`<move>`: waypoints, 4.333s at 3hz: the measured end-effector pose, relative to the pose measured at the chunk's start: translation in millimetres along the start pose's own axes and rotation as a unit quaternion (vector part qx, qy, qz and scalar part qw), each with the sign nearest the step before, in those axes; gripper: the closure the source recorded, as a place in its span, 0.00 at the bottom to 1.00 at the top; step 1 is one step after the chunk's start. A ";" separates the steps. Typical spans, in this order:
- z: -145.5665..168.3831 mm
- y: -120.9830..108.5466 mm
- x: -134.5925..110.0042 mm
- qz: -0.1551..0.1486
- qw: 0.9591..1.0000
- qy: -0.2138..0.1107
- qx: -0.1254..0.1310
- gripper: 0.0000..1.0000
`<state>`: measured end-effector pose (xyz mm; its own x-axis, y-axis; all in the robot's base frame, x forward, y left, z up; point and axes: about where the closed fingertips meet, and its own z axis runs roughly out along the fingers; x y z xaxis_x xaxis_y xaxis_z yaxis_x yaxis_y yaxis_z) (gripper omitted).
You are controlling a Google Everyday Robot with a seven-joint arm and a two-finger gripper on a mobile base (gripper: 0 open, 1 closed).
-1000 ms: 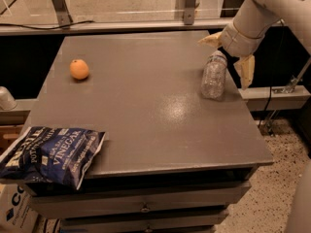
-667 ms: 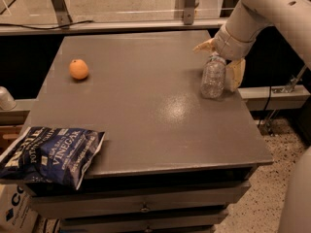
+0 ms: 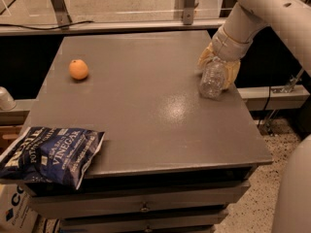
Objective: Move water bottle near orange
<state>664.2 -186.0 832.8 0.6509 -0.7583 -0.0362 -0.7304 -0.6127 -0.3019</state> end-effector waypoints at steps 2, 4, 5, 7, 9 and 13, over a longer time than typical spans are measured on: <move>-21.4 -5.0 -6.7 0.001 1.000 0.012 0.005 0.98; -66.9 -36.3 -65.1 -0.014 0.999 0.003 0.039 1.00; -66.7 -36.5 -65.1 -0.014 0.999 0.003 0.039 1.00; -90.1 -71.2 -107.1 -0.109 0.989 -0.007 0.099 1.00; -105.5 -140.8 -172.6 -0.222 0.964 -0.016 0.148 1.00; -52.7 -208.7 -238.7 -0.289 0.944 -0.046 0.150 1.00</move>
Offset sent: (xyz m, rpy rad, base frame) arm -0.0173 0.0069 0.0653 -0.0327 -0.0633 -0.0295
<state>650.3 111.1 954.6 0.9485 -0.2851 0.1382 -0.1653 -0.8173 -0.5519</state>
